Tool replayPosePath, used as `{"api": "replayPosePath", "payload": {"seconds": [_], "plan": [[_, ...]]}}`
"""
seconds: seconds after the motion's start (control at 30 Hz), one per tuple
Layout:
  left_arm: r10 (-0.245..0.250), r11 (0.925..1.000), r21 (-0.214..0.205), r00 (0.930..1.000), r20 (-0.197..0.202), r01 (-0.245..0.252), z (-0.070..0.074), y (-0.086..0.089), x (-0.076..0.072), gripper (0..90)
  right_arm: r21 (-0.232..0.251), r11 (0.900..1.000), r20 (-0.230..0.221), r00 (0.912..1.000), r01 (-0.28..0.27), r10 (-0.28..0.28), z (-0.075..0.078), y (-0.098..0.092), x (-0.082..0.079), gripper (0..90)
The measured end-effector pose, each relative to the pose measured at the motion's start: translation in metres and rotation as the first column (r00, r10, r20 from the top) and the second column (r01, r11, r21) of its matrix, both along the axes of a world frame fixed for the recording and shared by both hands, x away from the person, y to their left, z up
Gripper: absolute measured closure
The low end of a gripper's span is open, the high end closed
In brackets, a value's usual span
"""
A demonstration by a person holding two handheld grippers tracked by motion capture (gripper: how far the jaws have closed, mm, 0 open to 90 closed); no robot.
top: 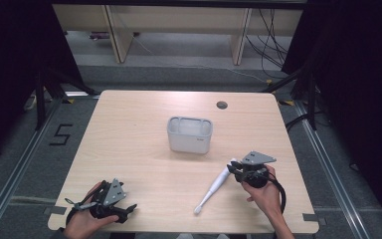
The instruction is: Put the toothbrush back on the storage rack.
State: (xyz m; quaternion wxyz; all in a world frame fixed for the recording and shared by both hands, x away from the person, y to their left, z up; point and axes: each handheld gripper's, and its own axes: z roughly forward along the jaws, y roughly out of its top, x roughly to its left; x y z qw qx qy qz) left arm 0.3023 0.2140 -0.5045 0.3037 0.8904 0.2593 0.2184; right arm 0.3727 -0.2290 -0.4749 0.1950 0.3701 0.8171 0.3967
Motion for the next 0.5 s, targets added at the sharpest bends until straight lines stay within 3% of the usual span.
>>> {"api": "replayPosePath", "payload": {"seconds": [0.03,0.2,0.5], "plan": [[0.001,1.0,-0.003,1.0,-0.001,-0.001,0.0,0.0,0.0,16.4,-0.026,0.9995,0.001,0.9999,-0.017,0.017,-0.001,0.004,0.005,81.7],[0.005,0.9999,-0.012,1.0,-0.001,-0.005,0.0,0.0,0.0,16.4,-0.042,0.9988,0.0,0.9997,-0.026,0.026,-0.004,0.01,0.015,86.5],[0.003,1.0,-0.002,1.0,0.001,-0.003,0.0,0.001,0.0,16.4,-0.064,0.9975,-0.01,0.9995,-0.03,0.029,-0.01,0.013,0.029,87.4]]}}
